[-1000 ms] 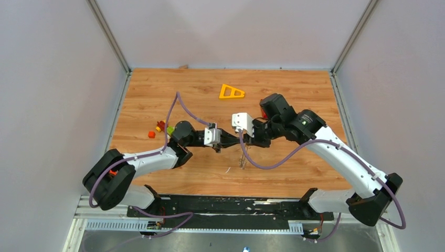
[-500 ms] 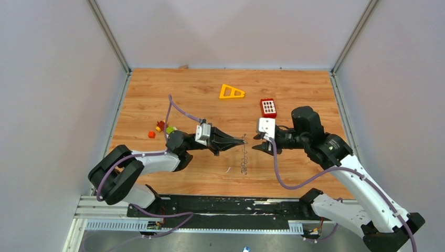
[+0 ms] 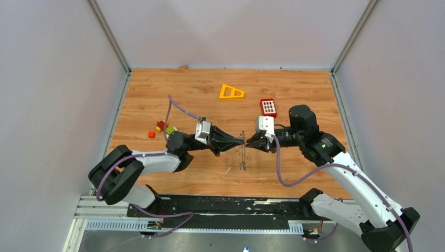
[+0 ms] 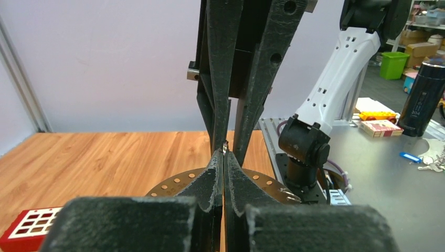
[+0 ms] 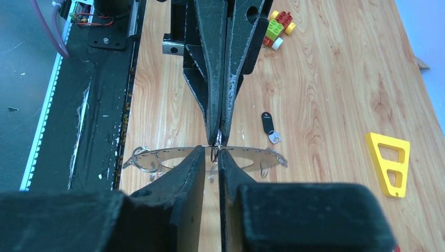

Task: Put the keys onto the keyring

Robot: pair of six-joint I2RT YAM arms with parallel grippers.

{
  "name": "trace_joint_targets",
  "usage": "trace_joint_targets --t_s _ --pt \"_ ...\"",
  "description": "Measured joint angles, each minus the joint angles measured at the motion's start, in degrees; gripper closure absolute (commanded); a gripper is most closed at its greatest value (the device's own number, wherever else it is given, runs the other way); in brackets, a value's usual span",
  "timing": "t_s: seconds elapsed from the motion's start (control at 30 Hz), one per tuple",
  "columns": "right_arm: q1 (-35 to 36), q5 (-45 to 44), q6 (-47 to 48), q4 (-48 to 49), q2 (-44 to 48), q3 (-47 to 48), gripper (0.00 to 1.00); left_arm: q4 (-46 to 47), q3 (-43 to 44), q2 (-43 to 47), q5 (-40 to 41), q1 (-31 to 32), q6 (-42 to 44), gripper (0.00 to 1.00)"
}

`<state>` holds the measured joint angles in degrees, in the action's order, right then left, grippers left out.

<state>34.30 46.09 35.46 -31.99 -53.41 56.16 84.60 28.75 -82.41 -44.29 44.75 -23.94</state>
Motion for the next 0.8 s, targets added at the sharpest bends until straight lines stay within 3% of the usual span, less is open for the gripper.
trace_joint_targets --t_s 0.1,0.27,0.5,0.63,0.8 --pt "0.00 0.50 -0.31 0.76 -0.09 -0.48 0.99 0.07 0.00 0.00 0.04 0.04 -0.24 1.00" --pt "-0.26 0.70 -0.66 1.22 -0.09 -0.74 1.00 0.13 -0.02 0.00 0.04 0.07 -0.24 1.00" --pt "-0.26 -0.83 0.98 -2.29 -2.14 1.31 1.00 0.48 -0.26 -0.63 -1.42 0.15 2.78 0.62" --pt "-0.20 -3.76 3.43 -8.94 -6.27 6.36 1.00 -3.04 -0.26 0.20 -3.06 0.15 8.98 0.56" --pt "0.92 -7.87 5.35 -15.37 -9.31 10.34 1.00 -14.25 1.20 2.25 -4.22 0.17 19.12 0.54"
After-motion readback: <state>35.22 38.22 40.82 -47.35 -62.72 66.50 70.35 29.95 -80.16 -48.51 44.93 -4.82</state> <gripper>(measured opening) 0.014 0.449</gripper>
